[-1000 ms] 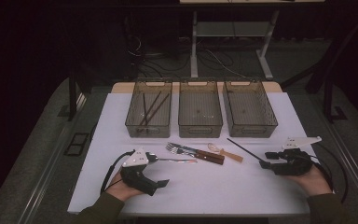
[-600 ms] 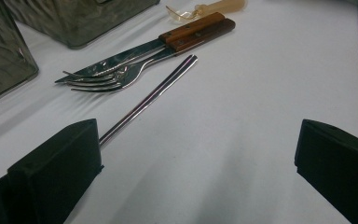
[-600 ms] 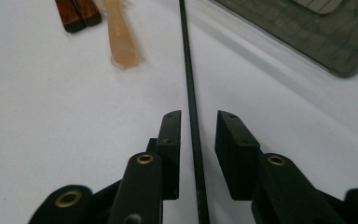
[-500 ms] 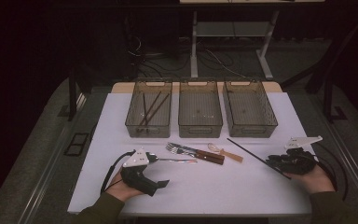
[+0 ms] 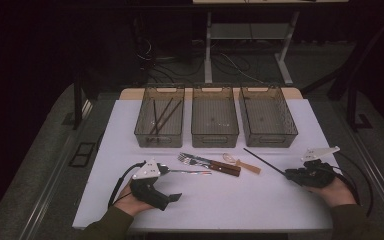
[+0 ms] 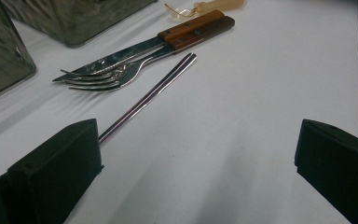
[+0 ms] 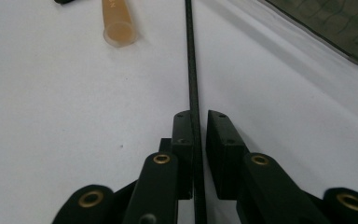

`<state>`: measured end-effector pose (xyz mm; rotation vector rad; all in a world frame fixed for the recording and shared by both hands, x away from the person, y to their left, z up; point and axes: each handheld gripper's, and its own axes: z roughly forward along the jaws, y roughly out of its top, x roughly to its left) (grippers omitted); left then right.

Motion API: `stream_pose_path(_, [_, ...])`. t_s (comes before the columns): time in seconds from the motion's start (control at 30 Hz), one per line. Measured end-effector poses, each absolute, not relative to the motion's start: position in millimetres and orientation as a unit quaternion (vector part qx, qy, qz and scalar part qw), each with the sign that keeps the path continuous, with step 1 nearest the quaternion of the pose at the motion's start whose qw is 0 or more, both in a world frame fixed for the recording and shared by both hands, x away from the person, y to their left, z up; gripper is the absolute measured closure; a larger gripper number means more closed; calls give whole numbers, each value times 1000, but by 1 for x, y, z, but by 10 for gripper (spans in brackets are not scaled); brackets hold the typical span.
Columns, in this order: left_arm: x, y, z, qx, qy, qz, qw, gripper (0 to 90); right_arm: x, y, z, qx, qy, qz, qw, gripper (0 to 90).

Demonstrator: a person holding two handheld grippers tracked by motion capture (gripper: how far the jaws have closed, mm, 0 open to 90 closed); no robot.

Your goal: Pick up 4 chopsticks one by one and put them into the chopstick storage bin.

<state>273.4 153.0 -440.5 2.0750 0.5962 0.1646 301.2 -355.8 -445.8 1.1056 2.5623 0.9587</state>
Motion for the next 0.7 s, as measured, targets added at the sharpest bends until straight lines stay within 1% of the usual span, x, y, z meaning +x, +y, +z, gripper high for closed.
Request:
stream_pose_path(0.27, [273,152,-441,847,243,67,468,0,302,-358,-447,366,866,329,90,848])
stream_pose_path(0.7, [273,152,-441,847,243,66,469,0,304,-359,-441,364,866,334,80,851])
